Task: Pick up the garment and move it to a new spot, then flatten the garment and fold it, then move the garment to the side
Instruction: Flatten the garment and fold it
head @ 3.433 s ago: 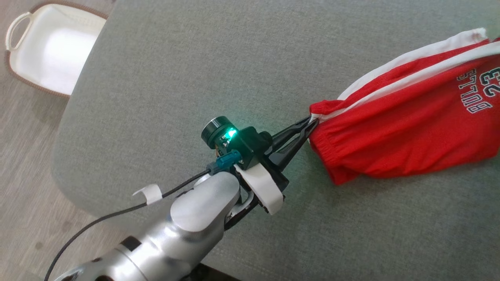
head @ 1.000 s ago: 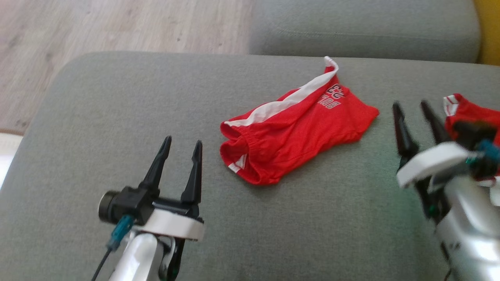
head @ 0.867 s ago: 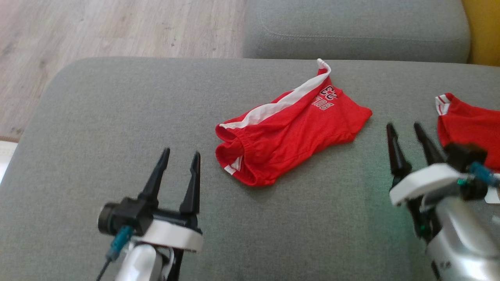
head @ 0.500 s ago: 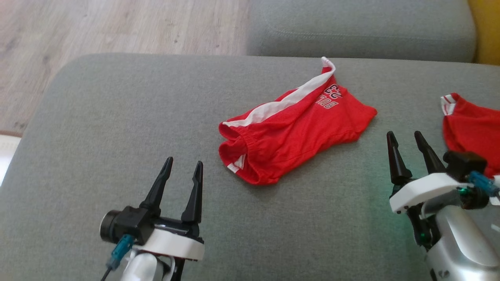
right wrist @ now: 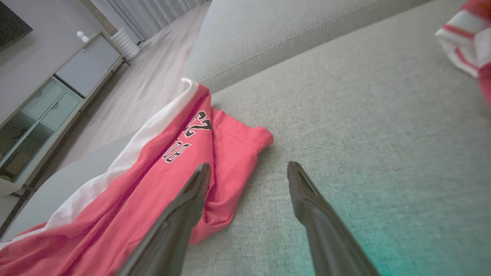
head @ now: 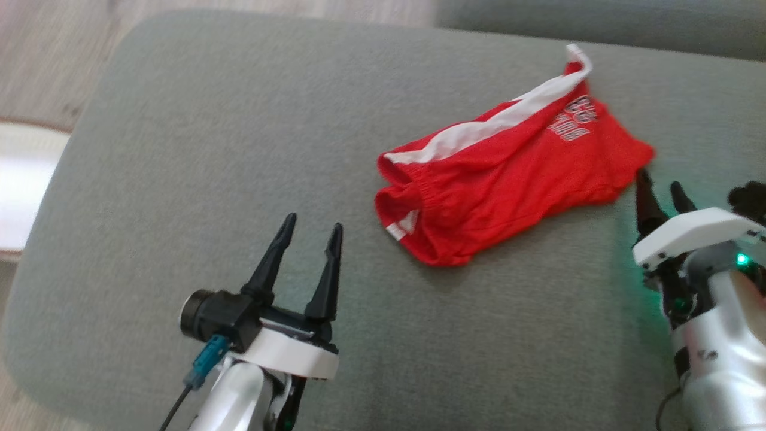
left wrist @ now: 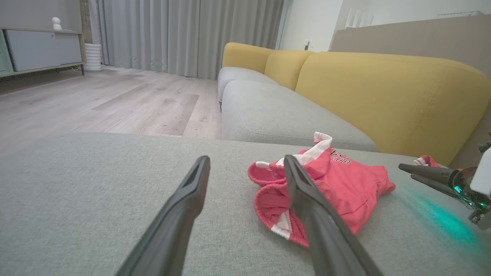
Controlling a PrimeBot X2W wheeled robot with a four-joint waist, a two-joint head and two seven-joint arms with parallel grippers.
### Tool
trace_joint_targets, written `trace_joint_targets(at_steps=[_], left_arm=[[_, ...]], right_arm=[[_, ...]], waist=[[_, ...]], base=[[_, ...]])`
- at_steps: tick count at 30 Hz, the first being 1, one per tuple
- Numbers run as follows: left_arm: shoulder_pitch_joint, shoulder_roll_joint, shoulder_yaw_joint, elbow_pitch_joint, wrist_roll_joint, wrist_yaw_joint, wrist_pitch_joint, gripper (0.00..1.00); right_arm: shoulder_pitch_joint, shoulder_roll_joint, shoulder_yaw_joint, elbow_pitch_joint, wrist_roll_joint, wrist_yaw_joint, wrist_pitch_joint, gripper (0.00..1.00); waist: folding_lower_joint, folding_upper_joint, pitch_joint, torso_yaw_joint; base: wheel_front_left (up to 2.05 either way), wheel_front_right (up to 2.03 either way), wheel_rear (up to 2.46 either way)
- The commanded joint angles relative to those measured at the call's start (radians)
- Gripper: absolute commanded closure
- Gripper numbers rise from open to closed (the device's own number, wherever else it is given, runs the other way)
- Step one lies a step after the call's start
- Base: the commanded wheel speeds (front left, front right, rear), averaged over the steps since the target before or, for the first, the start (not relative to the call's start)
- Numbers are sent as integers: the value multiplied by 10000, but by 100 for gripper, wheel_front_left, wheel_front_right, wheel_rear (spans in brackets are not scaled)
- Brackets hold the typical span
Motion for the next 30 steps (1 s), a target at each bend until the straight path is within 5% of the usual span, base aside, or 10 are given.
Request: trace_joint_targets(at_steps=[1, 13, 30], left_arm=[[-421, 10, 195, -301, -47, 53, -95, 0], [-893, 9, -444, 31, -44, 163, -95, 0], [-1027, 9, -891, 309, -14, 285, -95, 0]], right_arm=[[-466, 71, -6, -46, 107, -9, 64, 0], [-1865, 39, -821, 1700, 897, -9, 903, 0], [-1936, -369, 1198, 1808, 1702, -9, 1994, 0]], waist=[[-2, 0, 390, 403], [-2, 0, 942, 886], [-2, 0, 958, 1076]], base=[[0, 0, 0], [0, 0, 0], [0, 0, 0]])
